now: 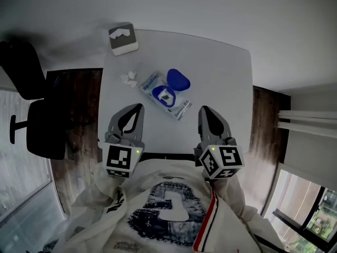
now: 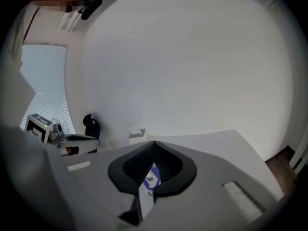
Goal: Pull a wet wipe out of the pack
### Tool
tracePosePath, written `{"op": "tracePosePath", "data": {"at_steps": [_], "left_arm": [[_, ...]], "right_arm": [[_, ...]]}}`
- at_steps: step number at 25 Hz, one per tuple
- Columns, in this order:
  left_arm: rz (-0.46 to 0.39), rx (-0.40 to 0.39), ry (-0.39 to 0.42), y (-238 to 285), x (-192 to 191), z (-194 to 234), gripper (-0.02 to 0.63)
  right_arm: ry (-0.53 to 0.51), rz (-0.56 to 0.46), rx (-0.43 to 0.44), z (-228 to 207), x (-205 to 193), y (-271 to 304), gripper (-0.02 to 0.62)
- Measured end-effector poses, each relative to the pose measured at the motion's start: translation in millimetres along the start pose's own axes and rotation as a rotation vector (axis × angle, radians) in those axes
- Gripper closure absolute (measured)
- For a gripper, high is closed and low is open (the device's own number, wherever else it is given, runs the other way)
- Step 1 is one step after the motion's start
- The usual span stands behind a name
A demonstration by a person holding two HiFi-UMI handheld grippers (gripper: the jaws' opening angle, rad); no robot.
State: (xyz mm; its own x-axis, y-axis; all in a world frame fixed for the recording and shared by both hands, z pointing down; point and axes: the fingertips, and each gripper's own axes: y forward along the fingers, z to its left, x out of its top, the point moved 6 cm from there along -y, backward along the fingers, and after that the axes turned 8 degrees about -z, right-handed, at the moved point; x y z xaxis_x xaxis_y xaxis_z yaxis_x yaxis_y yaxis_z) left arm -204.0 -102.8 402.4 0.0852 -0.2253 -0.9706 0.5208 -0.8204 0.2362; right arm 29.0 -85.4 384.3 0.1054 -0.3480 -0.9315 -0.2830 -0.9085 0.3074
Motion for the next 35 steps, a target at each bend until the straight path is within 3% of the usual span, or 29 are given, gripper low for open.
{"op": "tracePosePath", "data": {"at_steps": [15,21,23,26,35], "left_arm": [[0.048,0.098,-0.007,28.0,3.9,-27.1,0.601],[0.115,0.120,-0.017,43.6,-6.8,-41.7,0.600],[0.129,0.106,-0.036,48.6,-10.8,-48.5,0.512],[0.153,0.103,-0.051,53.2,-16.9,-55.6,0.498],[0.260,0.168,-0.108,64.6,-46.3,-55.1,0.368]], "right_arm": [[0.015,0.008,0.099,-40.4,13.4,28.4,0.589],[0.037,0.036,0.112,-65.0,9.8,26.8,0.589],[0.039,0.040,0.115,-71.6,8.5,26.3,0.589],[0.047,0.044,0.121,-78.5,8.5,25.4,0.589],[0.071,0.079,0.116,-98.4,2.5,21.8,0.589]]}}
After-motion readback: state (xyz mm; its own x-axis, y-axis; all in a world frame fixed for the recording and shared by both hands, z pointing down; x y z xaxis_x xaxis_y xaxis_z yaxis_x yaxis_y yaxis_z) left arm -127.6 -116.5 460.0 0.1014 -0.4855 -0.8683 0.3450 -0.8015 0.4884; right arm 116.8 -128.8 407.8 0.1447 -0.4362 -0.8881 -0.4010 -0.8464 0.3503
